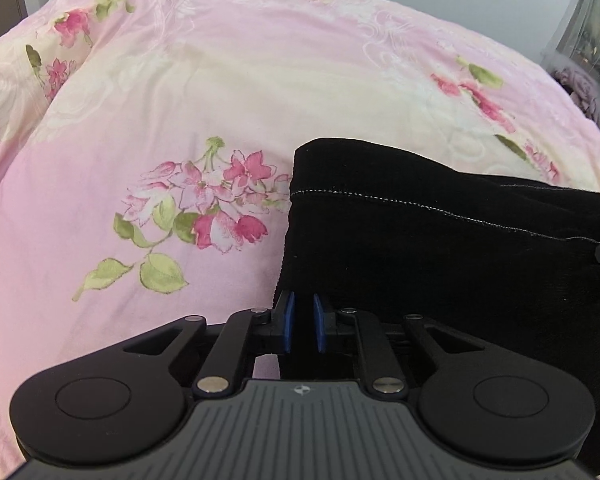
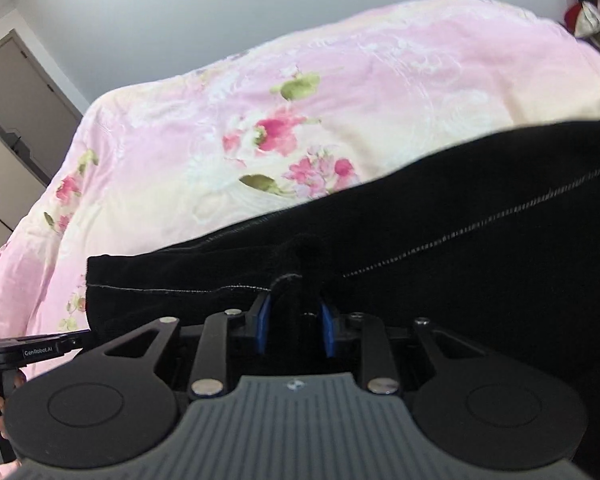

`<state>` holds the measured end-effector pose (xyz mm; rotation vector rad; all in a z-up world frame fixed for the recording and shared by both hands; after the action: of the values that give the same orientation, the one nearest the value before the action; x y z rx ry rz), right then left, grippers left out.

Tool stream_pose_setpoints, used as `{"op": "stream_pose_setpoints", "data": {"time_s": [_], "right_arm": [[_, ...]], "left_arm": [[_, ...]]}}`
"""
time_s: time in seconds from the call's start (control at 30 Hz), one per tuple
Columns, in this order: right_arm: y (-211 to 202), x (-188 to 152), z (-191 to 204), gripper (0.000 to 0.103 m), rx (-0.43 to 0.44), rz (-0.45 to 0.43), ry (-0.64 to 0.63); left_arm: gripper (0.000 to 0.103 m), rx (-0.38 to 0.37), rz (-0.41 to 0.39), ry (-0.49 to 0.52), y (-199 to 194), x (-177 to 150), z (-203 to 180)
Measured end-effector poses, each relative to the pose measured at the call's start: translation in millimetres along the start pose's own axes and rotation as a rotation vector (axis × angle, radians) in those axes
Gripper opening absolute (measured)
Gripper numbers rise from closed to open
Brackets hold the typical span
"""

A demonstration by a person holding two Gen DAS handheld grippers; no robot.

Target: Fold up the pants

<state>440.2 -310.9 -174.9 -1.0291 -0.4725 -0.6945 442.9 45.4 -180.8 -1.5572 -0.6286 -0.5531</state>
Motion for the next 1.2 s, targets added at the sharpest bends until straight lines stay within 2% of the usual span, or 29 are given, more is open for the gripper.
{"op": "stream_pose_setpoints", "data": {"time_s": [0.1,0.17,0.3,0.4,0.47,0.6,0.67,0.73,0.87,0.97,1.03,1.1,1.2], "right_arm": [[-10,5,11,0.035,-0.006,0.007,-0.033],[-30,7,23,0.036,-0.007,0.002,-0.067],[-73,-1,46,0.036,0.008,-0.011,-0.161],[-95,-19,68,0.034,0.018,-0.009,-0.267],[-100,-35,79,0.030,0.014,-0.006,-0.347],[-88,-62,77,0.025,-0.059,0.015,-0.484],[-73,-69,64,0.025,-0.086,0.043,-0.464],[-62,-76,50,0.030,-0.099,0.069,-0.430],[-60,-72,40,0.035,-0.095,0.078,-0.331],[-79,-57,33,0.034,-0.068,0.072,-0.262],[-101,-47,23,0.039,-0.082,0.054,-0.237],[-123,-37,9,0.053,-0.125,0.034,-0.252],[-156,-22,-27,0.058,-0.238,0.020,-0.261]], "left_arm": [[0.018,0.020,-0.011,0.042,-11,3,-6],[0.018,0.014,-0.039,0.044,-28,4,-6],[0.018,-0.067,-0.093,0.023,-68,0,-6],[0.018,-0.102,-0.103,0.054,-94,-14,-14],[0.018,-0.088,-0.095,0.076,-101,-27,-20],[0.018,-0.022,-0.078,0.110,-90,-55,-31],[0.018,0.003,-0.058,0.097,-77,-71,-33],[0.018,0.028,-0.084,0.068,-69,-84,-34],[0.018,0.042,-0.093,0.011,-75,-81,-29],[0.021,0.056,-0.132,0.006,-89,-74,-30],[0.021,0.061,-0.173,-0.011,-101,-72,-35],[0.021,0.052,-0.198,-0.022,-109,-70,-41],[0.021,0.043,-0.241,-0.018,-119,-64,-56]]}}
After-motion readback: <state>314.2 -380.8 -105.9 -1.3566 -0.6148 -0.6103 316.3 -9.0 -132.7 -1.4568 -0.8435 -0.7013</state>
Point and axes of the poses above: each gripper's, at about its wrist camera, not at the fingertips, and y roughly the way its jaws point, z to its left, x to its top, the point moved 1 cm from there along y, roughly the way its jaws point, and after that the axes turned 12 degrees about -z, right-handed, at the moved point
